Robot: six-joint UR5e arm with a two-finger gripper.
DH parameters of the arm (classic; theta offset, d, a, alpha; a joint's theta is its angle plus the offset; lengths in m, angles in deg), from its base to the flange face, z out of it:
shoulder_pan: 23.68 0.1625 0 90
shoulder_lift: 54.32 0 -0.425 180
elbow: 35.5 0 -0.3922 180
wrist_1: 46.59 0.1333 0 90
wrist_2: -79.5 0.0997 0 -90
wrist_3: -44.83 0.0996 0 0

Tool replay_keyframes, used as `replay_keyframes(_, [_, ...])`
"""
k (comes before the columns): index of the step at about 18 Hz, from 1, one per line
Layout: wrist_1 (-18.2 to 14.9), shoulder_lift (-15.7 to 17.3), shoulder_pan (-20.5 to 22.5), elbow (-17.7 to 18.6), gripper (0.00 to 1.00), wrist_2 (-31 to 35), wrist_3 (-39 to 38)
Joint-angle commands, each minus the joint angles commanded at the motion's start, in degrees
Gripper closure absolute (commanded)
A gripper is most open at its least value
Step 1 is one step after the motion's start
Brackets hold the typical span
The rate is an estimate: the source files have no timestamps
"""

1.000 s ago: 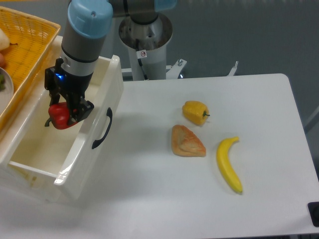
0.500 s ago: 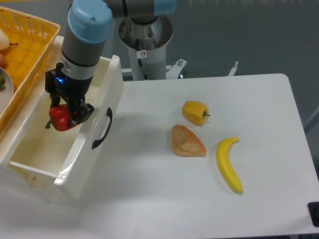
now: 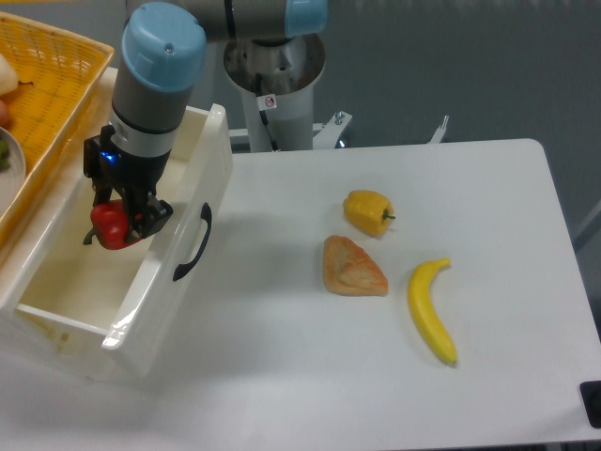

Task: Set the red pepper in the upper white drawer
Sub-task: 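Lower the red pepper slowly into the white drawer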

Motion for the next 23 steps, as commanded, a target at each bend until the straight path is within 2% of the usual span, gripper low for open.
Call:
replay_keyframes(11, [0.00, 0.00, -0.35, 1.50, 0.75, 1.14, 3.78])
replay_keyframes(23, [0.00, -0.35, -1.32, 1.94, 0.75, 3.08, 4.49])
